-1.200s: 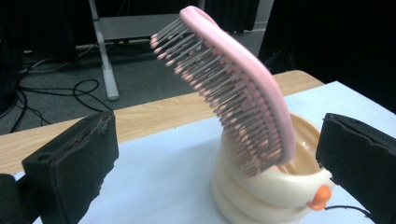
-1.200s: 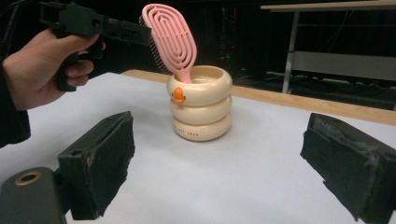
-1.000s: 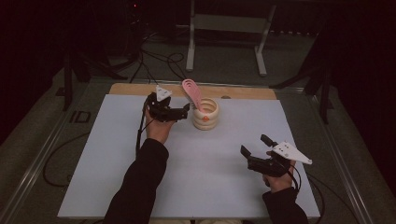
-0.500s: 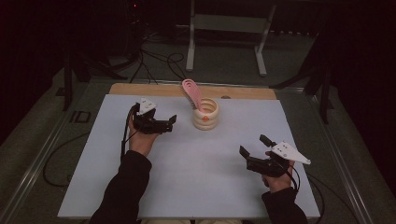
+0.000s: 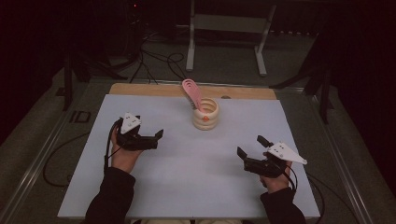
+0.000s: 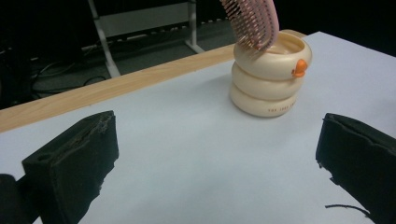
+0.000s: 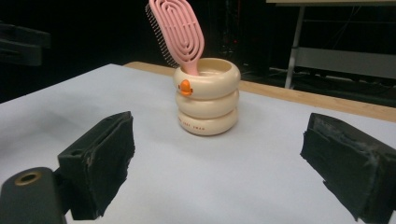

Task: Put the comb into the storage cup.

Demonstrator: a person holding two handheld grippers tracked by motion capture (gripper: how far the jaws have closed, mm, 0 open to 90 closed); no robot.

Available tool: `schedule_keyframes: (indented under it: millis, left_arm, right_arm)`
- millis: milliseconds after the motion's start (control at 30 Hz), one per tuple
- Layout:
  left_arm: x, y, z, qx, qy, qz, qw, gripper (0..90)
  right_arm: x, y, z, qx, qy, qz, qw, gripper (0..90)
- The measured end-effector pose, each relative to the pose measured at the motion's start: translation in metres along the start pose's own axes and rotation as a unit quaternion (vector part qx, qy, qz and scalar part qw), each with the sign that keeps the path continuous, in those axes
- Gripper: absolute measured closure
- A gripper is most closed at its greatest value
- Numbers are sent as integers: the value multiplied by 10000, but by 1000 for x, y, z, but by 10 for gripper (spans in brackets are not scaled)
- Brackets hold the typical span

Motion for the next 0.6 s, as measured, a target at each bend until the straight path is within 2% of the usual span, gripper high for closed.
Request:
schedule_keyframes:
  millis: [167, 267, 400, 433, 600]
  left_arm:
    - [13, 14, 0, -3, -44, -101, 9999, 2]
    - [24, 23, 3, -1, 22, -180, 9998, 2]
    - [27, 26, 4, -4, 30, -202, 9998, 3]
    - [41, 35, 8, -51, 35, -252, 9997, 3]
    - [54, 48, 14, -203, 79, -473, 9986, 3]
  right_arm:
    - [0, 0, 0, 5, 26, 11, 10000, 87]
    - [1, -1, -1, 7, 27, 16, 10000, 87]
    - [1, -1, -1, 14, 18, 22, 10000, 87]
    - [1, -1, -1, 14, 18, 22, 10000, 87]
    - [3, -3, 0, 35, 59, 71, 10000, 87]
Point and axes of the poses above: each handheld gripper's, and its own axes: y roughly backward along the jaws, x roughly out of its underside, z roughly to its left, the point moved 8 cm from there along -y, roughly forward along the jaws, and after that the axes turned 12 degrees about z, right-handed, at the moved point
